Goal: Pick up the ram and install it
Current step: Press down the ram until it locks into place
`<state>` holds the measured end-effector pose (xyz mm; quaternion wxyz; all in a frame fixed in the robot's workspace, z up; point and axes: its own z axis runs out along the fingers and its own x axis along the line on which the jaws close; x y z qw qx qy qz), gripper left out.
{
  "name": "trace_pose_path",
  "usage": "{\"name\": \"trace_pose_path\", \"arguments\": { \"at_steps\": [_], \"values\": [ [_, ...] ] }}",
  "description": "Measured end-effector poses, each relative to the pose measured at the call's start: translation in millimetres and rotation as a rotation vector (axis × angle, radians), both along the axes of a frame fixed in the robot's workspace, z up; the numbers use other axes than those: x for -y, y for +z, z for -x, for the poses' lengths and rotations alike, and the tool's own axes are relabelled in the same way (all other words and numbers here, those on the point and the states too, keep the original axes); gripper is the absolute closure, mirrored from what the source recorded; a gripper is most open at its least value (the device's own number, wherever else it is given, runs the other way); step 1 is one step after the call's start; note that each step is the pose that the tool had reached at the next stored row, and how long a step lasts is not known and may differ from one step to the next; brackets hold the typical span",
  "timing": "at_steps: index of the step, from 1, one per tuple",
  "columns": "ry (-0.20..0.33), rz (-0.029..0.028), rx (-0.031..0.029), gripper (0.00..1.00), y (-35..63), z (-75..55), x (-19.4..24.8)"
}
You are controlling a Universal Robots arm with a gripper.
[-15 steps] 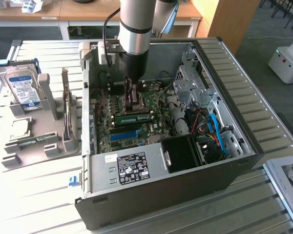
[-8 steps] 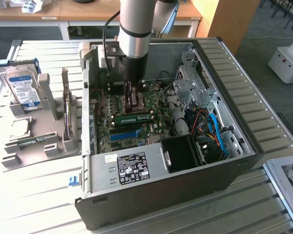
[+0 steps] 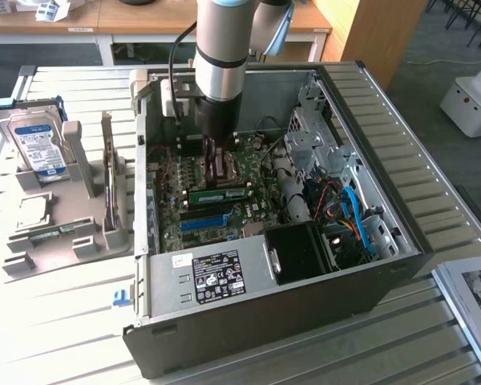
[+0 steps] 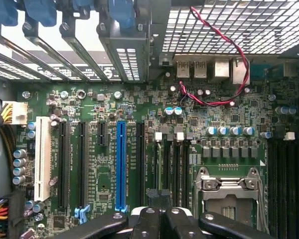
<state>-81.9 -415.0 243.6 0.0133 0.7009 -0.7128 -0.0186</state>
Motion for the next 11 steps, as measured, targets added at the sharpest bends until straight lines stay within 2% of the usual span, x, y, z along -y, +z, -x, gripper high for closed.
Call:
{"name": "trace_pose_path", "arguments": {
  "at_steps": [11],
  "values": [
    [0.0, 0.0, 0.0, 0.9, -4.0, 0.0, 0.0]
  ]
}}
